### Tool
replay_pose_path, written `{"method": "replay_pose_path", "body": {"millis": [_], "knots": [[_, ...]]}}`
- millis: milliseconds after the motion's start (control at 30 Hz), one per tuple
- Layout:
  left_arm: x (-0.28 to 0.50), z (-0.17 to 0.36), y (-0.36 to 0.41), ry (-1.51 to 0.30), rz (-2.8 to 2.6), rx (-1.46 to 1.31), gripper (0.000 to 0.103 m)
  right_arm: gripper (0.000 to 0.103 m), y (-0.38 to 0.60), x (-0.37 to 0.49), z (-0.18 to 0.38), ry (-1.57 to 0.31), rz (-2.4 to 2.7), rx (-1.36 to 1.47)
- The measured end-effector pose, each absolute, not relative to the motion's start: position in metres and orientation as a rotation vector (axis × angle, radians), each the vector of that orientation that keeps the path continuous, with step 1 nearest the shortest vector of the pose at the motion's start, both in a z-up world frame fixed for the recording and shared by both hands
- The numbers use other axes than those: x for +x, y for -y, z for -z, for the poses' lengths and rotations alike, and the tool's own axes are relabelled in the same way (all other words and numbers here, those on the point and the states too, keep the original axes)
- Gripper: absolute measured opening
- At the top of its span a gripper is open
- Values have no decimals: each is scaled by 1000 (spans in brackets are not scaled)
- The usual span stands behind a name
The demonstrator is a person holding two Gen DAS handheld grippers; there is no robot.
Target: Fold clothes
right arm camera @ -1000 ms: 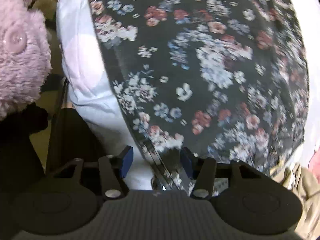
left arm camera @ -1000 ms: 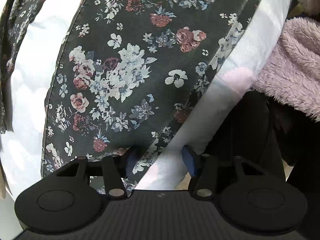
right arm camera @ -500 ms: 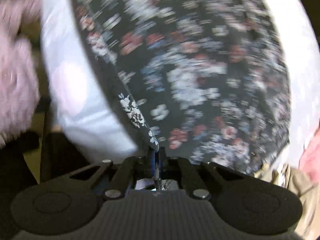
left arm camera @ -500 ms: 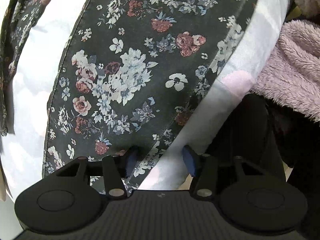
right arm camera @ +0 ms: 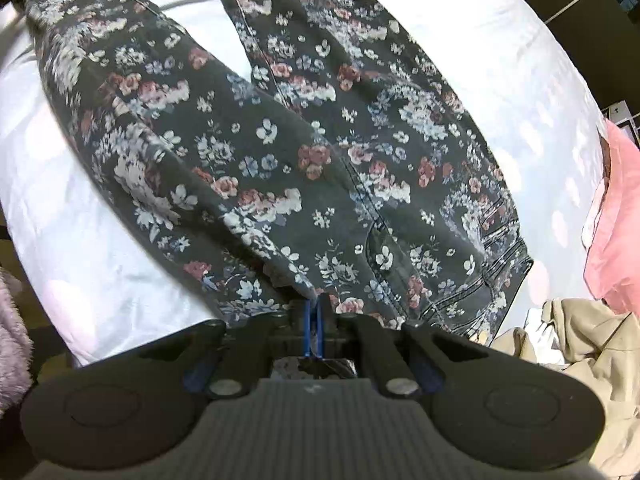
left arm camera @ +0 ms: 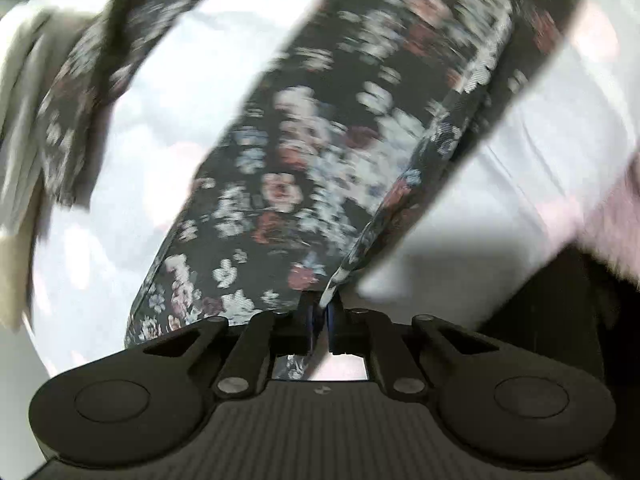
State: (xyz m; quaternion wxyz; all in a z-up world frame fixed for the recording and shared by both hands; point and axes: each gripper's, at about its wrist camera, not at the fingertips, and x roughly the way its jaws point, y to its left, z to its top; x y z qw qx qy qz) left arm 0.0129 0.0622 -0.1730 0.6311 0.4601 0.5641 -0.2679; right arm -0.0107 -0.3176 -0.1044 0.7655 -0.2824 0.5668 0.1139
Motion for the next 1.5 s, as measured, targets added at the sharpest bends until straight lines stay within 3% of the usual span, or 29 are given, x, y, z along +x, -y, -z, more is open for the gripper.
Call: {"method": "replay_pose_path", "body": {"millis": [167, 267, 333, 533, 767, 800, 833, 867, 1200, 1500], "knots": [[32, 158, -55, -1220, 540, 963, 3, 8, 330, -7, 115, -1262, -246, -580], [48, 152, -44, -1198, 539, 976, 3, 18, 340, -10, 116, -1298, -274, -570], [48, 150, -33, -1197, 546, 991, 3, 31, 347, -15, 115, -1315, -297, -560], [45, 172, -31, -1184, 629, 1130, 6, 44, 354, -34, 123, -1376, -350, -616], [44, 195, -44, -1251, 556, 1250, 10, 41, 344, -59, 157, -1453, -380, -785], [45, 194, -45, -1252, 544, 1246, 10, 32, 343, -61, 161, -1468, -374, -811], [46, 191, -46, -1244, 541, 1234, 6, 13, 343, -62, 163, -1472, -372, -819], [47, 186, -47, -1232, 538, 1217, 3, 9, 344, -63, 160, -1465, -366, -807], [87, 100, -49, -1062, 446, 963, 1, 7, 370, -50, 94, -1276, -217, -678], [169, 69, -8, -947, 304, 882, 1, 7, 388, 17, 64, -1155, -20, -633]]}}
